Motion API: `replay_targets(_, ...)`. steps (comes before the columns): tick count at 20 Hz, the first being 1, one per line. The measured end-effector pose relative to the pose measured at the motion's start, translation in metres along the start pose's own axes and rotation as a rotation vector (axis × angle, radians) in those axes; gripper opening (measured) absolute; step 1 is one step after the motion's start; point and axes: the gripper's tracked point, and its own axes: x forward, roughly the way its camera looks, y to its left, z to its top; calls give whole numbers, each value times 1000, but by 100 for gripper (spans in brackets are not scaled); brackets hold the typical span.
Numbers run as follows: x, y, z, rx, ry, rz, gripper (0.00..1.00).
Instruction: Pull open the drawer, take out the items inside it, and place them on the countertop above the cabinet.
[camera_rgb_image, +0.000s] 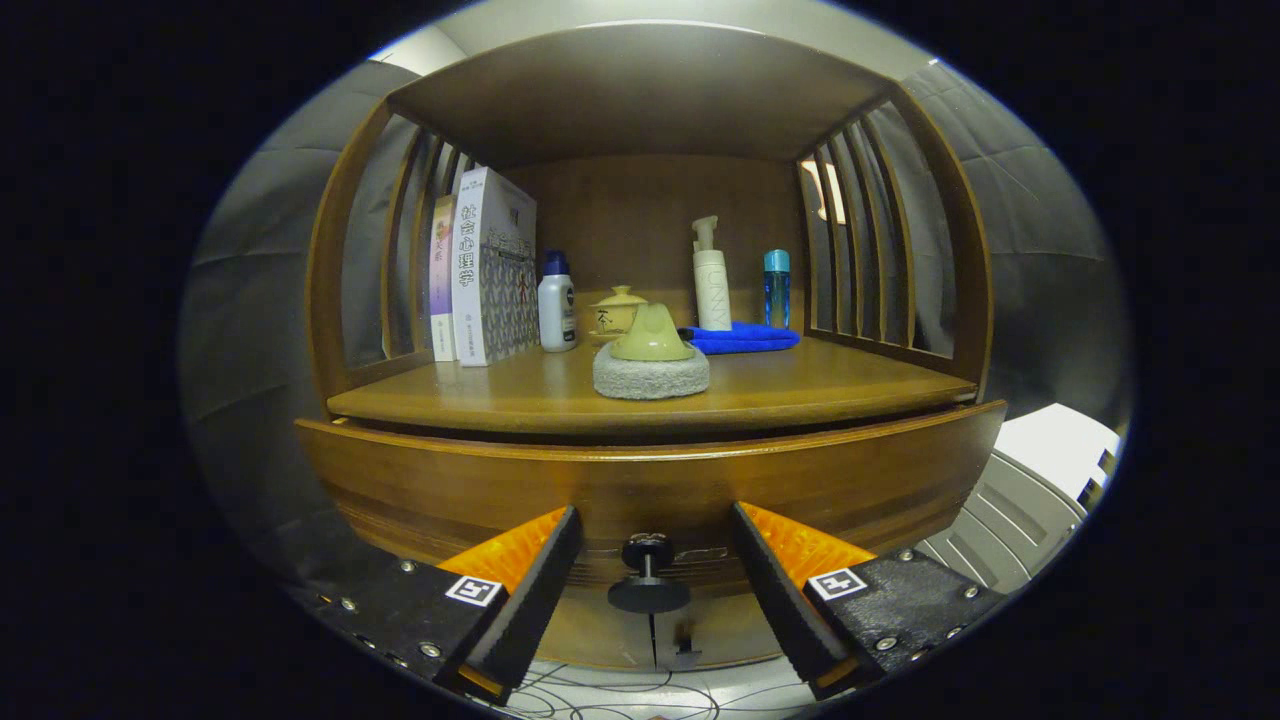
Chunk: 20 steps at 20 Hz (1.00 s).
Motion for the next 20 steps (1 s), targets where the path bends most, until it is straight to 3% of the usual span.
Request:
replay_targets(5,13,0,1,9,5,-9,94)
replay_targets(9,-5,4,14,-7,7,62,94)
replay_targets(12,-43,-14,47,9,-74,50,94)
replay_targets(17,-95,-39,123,139,-197,47,93)
replay_targets(20,-117,-52,164,103,-241,45,93)
